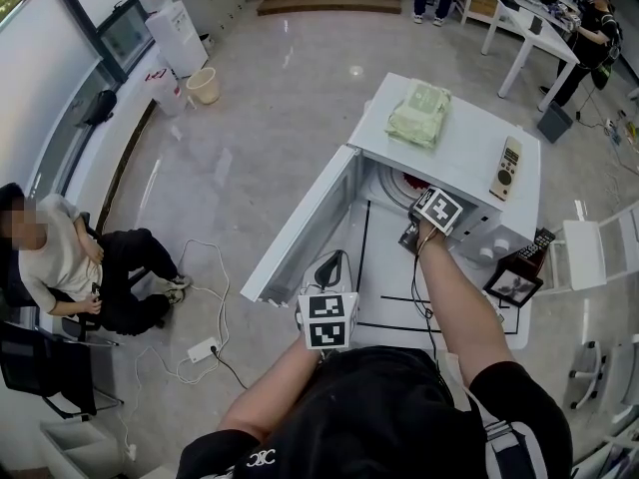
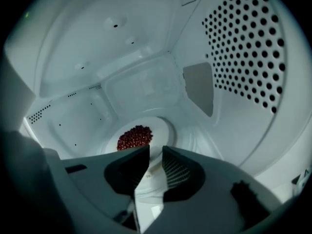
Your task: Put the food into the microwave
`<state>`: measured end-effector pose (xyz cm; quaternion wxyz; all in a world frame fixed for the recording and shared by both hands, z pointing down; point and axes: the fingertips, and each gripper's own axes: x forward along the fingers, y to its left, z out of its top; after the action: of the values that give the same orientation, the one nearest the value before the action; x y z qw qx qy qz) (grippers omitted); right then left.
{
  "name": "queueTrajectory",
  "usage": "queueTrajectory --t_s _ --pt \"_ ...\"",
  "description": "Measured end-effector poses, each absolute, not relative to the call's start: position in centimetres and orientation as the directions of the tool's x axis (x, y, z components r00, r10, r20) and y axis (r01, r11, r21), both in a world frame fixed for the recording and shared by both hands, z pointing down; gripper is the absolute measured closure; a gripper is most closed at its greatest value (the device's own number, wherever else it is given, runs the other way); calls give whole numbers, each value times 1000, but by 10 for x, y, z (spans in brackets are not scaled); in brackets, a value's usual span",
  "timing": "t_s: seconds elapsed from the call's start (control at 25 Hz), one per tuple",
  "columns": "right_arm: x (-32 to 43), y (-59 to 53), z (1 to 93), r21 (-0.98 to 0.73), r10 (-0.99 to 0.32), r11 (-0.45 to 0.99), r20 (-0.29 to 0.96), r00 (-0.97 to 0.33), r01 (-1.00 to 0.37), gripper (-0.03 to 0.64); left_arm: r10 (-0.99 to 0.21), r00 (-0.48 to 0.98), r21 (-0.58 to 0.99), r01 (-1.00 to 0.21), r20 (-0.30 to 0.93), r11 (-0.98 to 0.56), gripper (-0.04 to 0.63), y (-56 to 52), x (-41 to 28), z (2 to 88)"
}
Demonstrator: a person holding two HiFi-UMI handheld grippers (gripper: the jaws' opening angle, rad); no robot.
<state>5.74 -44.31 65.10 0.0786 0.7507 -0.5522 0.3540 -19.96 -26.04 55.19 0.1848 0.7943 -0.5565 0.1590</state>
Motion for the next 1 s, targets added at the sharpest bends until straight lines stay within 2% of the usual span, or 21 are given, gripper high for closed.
queueTrajectory --t_s 0.24,0.4,0.52,1.0 --pt "60 -441 648 -283 -789 -368 600 136 -886 531 -826 327 120 -944 460 -307 587 -260 -200 553" --pt "56 -435 642 -309 -820 -329 562 108 -892 569 -823 331 121 -943 462 -311 586 -260 -197 554" --pt "47 -437 637 -313 -851 -254 522 58 -915 604 -821 338 121 -940 460 -319 587 -259 -194 554" --pt "10 -420 611 -226 -894 56 423 -150 -972 607 -830 350 143 -937 434 -320 586 -261 -180 547"
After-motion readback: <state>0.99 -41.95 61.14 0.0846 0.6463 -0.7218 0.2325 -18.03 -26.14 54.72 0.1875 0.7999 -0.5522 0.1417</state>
